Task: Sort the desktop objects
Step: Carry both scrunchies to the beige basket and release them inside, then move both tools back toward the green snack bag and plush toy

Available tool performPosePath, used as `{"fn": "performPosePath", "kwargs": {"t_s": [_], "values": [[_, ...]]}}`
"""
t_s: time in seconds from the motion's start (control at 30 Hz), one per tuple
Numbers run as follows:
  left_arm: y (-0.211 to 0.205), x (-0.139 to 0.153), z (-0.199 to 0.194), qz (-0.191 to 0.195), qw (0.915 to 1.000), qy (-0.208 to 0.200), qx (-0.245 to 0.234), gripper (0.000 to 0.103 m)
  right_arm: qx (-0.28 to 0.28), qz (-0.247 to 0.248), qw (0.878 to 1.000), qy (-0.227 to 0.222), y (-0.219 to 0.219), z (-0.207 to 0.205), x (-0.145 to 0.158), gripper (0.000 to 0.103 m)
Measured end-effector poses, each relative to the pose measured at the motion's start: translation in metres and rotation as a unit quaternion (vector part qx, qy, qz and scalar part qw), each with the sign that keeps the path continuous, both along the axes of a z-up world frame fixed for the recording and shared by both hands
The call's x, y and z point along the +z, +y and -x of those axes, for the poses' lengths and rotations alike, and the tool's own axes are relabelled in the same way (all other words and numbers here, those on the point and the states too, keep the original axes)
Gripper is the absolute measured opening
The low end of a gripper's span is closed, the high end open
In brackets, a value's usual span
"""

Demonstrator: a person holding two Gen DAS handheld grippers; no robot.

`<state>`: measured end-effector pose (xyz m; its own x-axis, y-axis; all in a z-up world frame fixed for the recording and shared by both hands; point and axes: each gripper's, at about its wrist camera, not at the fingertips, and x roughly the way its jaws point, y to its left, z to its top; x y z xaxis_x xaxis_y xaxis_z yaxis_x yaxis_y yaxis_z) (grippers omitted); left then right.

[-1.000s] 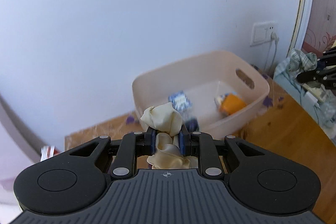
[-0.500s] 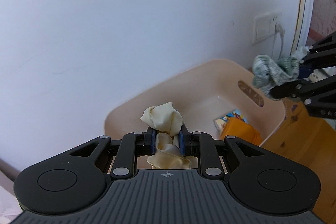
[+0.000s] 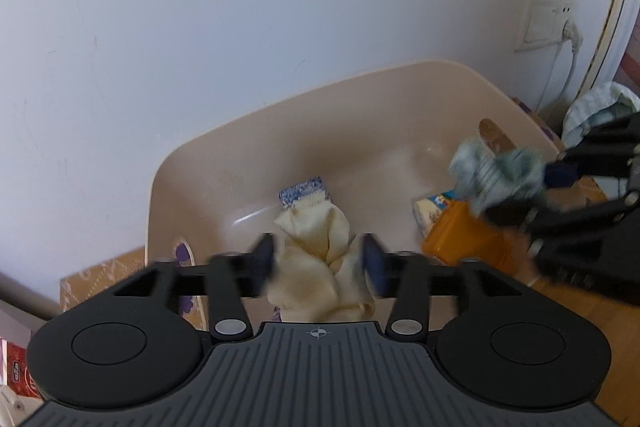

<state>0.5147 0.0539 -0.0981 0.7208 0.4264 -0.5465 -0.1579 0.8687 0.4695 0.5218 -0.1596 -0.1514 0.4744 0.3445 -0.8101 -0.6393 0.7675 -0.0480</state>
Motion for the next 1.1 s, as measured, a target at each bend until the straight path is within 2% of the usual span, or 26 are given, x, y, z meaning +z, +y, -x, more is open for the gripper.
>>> {"fn": "performPosePath", "kwargs": {"t_s": [0.03,0.07,0.1,0.17,0.23,0.33,0.43,0.6,0.8,0.9,1.0,1.1], "values": [[-0.002,0.0,0.002,-0.008,0.9999,-0.006,-0.002,0.069,-0.001,0.002,1.0,-0.006,0.001,0.003,0.001,0.078],[-0.004,0.001,0.004,-0.015,0.9998,-0.01,-0.004,0.071,-0.002,0.004,1.0,-0.012,0.001,0.005,0.003,0.079],[-0.006,0.001,0.006,-0.019,0.9998,-0.01,-0.006,0.071,-0.004,0.003,1.0,-0.014,0.0,0.007,0.005,0.08],[-0.006,0.001,0.009,-0.016,0.9998,-0.004,-0.008,0.072,-0.01,-0.003,1.0,-0.013,-0.003,0.01,0.009,0.091],[-0.007,0.002,0.013,-0.004,0.9999,-0.002,-0.011,0.072,-0.015,-0.012,1.0,-0.019,-0.007,0.015,0.014,0.097],[-0.007,0.001,0.023,0.0,1.0,-0.009,-0.002,0.073,-0.018,-0.022,0.999,-0.022,-0.013,0.026,0.022,0.101],[-0.008,0.003,0.035,0.0,1.0,-0.005,-0.004,0.073,-0.017,-0.039,0.999,-0.012,-0.023,0.038,0.027,0.103],[-0.015,0.011,0.062,0.003,0.9999,-0.012,-0.005,0.073,-0.022,-0.037,0.999,-0.017,-0.04,0.066,0.037,0.103],[-0.027,0.018,0.1,-0.004,0.9996,-0.02,-0.019,0.073,-0.071,-0.094,0.993,-0.001,-0.073,0.098,0.044,0.103],[-0.032,0.013,0.115,0.002,0.9995,-0.004,-0.031,0.074,-0.094,-0.107,0.99,0.009,-0.082,0.115,0.041,0.103],[-0.039,0.004,0.131,-0.012,0.9987,0.018,-0.046,0.074,-0.12,-0.128,0.984,0.028,-0.092,0.131,0.032,0.103],[-0.043,-0.008,0.145,-0.024,0.9974,0.034,-0.059,0.074,-0.131,-0.12,0.983,0.046,-0.097,0.149,0.02,0.103]]}}
